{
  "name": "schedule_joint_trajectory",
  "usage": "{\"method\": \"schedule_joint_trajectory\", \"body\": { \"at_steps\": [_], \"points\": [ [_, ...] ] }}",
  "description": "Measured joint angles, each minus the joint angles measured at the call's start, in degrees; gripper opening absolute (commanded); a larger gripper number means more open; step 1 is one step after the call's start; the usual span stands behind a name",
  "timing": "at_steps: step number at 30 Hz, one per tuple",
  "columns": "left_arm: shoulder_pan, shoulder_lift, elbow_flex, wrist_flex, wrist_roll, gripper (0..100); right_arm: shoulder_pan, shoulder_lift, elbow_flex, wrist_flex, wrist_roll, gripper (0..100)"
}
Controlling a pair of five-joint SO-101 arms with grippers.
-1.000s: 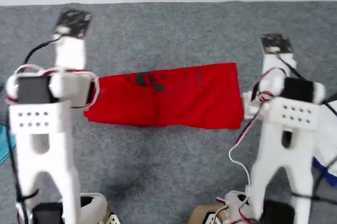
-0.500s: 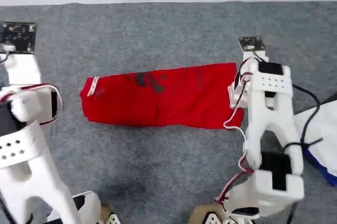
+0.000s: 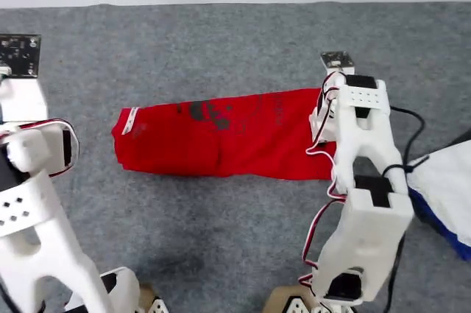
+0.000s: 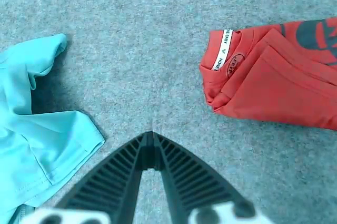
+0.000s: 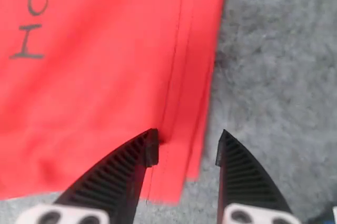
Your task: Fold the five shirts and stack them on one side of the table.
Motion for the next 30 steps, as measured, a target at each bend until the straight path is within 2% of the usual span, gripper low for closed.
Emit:
{"method": "schedule_joint_trajectory", "body": {
  "at_steps": [6, 12, 22, 30],
  "points": [
    [0.00, 0.00, 0.00, 0.00, 0.00, 0, 0.00, 2.64, -0.35, -0.09, 0.00, 17.6],
    [0.00, 0.00, 0.00, 0.00, 0.00, 0, 0.44, 3.69, -0.53, -0.44, 0.00, 0.5],
    [0.00, 0.00, 0.00, 0.00, 0.00, 0, -0.88, 1.49, -0.44, 2.20, 0.00, 1.0],
    [0.00, 0.00, 0.00, 0.00, 0.00, 0, -11.87, -9.85, -0.44, 5.27, 0.00, 1.0]
  ]
}}
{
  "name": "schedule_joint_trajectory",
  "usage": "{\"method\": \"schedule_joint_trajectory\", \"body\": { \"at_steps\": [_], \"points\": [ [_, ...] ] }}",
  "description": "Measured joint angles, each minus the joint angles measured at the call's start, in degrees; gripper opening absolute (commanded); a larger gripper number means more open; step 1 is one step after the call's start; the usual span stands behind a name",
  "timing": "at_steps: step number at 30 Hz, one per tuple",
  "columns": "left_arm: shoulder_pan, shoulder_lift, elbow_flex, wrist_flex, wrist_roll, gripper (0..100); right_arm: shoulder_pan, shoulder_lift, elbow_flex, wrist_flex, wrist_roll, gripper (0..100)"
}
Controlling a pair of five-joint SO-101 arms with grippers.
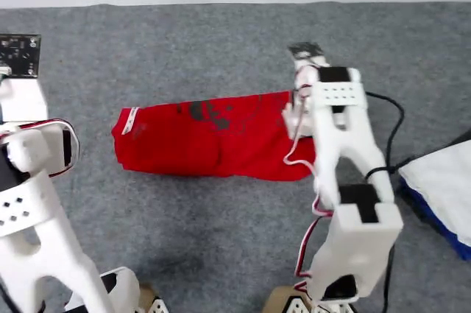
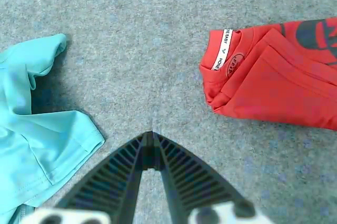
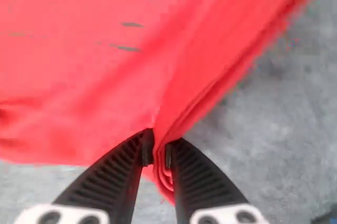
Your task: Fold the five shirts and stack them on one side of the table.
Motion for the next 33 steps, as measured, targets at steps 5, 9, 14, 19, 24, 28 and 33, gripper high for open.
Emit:
{"method": "schedule_joint_trajectory", "body": {
  "at_steps": [5, 9, 14, 19, 24, 28, 33],
  "points": [
    [0.00, -0.88, 0.53, 0.00, 0.00, 0, -8.88, -3.16, -2.20, 0.09, 0.00, 1.0],
    [0.00, -4.66, 5.45, 0.00, 0.00, 0, -14.95, -3.43, -7.12, -0.44, 0.00, 1.0],
    [0.00, -11.78, 14.95, 0.09, -0.18, 0, -21.80, -0.88, -13.27, -2.99, 0.00, 1.0],
    [0.00, -19.78, 22.86, 0.09, -0.18, 0, -27.16, 8.26, -22.07, -3.16, 0.00, 1.0],
    [0.00, -27.60, 28.31, 0.09, -0.88, 0, -32.97, 17.67, -32.53, -2.90, 0.00, 1.0],
    [0.00, -33.05, 32.00, 0.09, -4.84, 0, -37.19, 24.00, -40.35, -0.70, 1.93, 1.0],
    [0.00, -38.68, 35.69, 0.09, -6.51, 0, -40.18, 30.59, -49.41, 2.11, 3.96, 1.0]
  ]
}}
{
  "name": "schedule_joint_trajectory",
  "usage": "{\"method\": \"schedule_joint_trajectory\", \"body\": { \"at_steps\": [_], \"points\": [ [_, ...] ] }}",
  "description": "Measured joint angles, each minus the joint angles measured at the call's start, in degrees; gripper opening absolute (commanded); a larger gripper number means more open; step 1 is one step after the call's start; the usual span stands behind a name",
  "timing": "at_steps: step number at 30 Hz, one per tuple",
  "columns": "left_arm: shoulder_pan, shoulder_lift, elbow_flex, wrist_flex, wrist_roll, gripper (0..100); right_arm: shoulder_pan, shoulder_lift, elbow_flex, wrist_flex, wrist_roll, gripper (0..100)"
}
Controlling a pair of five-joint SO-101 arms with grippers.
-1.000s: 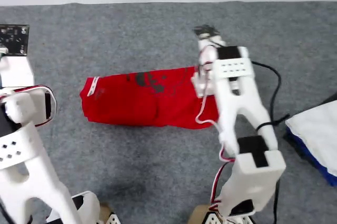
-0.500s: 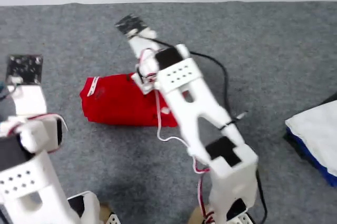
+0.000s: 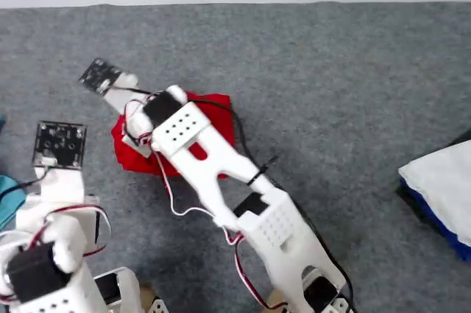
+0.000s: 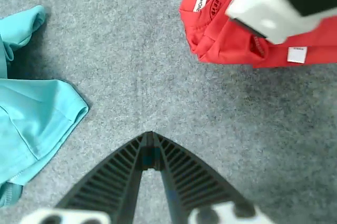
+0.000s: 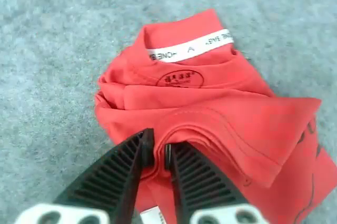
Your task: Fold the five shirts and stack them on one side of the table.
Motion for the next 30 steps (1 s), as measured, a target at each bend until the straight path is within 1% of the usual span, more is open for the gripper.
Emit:
{"method": "schedule_joint_trajectory", "body": {
  "at_steps": [5, 13, 15, 18, 20, 22, 30],
  "points": [
    [0.00, -2.20, 1.14, -0.26, 0.00, 0, -1.49, 5.01, -7.30, 0.70, 0.79, 1.0],
    [0.00, -2.29, 1.23, -0.35, 0.00, 0, -2.81, 11.25, -14.68, 0.70, 1.67, 1.4],
    [0.00, -2.29, 1.23, -0.35, 0.00, 0, -3.60, 12.04, -16.00, 0.70, 3.25, 5.8],
    [0.00, -2.29, 1.23, -0.35, 0.00, 0, -4.57, 12.40, -17.32, 0.70, 4.31, 19.4],
    [0.00, -2.29, 1.23, -0.35, 0.00, 0, -4.75, 12.40, -17.67, 1.49, 4.40, 26.6],
    [0.00, -2.29, 1.23, -0.44, 0.00, 0, -4.75, 12.48, -19.34, 2.64, 4.40, 28.7],
    [0.09, -2.29, 4.04, -2.37, 0.00, 0, -4.75, 12.40, -27.16, 3.60, 4.57, 28.4]
  ]
}}
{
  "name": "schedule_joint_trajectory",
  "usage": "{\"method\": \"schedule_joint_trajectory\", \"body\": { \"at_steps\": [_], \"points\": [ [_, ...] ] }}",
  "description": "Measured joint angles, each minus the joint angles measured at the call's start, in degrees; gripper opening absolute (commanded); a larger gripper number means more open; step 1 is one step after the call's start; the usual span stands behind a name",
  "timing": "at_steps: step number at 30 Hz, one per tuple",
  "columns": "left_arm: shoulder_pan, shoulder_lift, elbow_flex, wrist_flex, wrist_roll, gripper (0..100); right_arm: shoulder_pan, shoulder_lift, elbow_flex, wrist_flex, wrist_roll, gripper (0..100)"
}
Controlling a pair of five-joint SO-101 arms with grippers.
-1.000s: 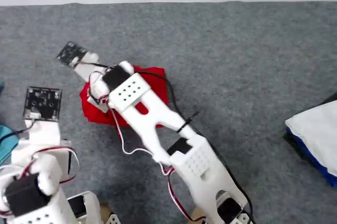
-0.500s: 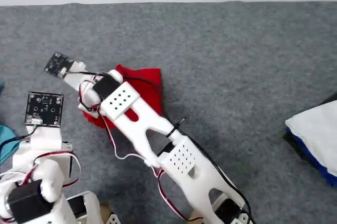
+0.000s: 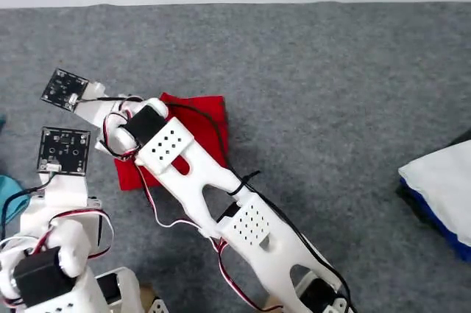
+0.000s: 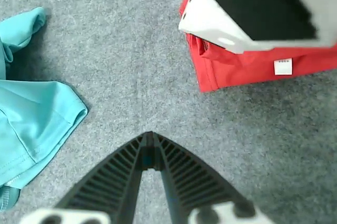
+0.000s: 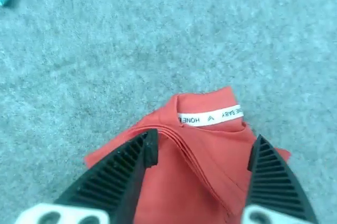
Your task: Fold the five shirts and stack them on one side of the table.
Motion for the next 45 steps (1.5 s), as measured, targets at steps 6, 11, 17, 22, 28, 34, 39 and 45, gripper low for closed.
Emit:
{"method": "schedule_joint_trajectory", "body": {
  "at_steps": [6, 11, 17, 22, 28, 34, 39, 45],
  "points": [
    [0.00, 0.00, 0.44, -0.26, 0.00, 0, 3.96, -0.09, -3.96, 6.68, 0.09, 23.1],
    [0.00, -0.35, 5.01, -2.46, 0.00, 0, 11.78, -0.09, -2.11, 11.08, 0.09, 14.3],
    [0.00, -0.09, 9.14, -6.33, 0.00, 0, 17.85, -0.09, 8.97, 10.46, 0.09, 7.7],
    [0.00, 0.18, 11.78, -10.20, 0.00, 0, 17.85, 0.00, 17.05, 4.22, 0.09, 6.4],
    [0.00, 0.18, 12.04, -11.43, 0.00, 0, 15.38, 0.00, 22.95, -8.97, 2.11, 6.4],
    [0.00, 0.18, 12.04, -11.52, 0.00, 0, 12.92, 0.97, 23.21, -23.21, 4.13, 6.6],
    [0.00, 0.18, 12.04, -11.52, 0.00, 0, 12.92, 1.67, 23.21, -35.60, 4.13, 6.5],
    [0.00, 0.18, 12.04, -11.52, 0.00, 0, 11.87, 1.67, 23.21, -44.57, 4.31, 6.4]
  ]
}}
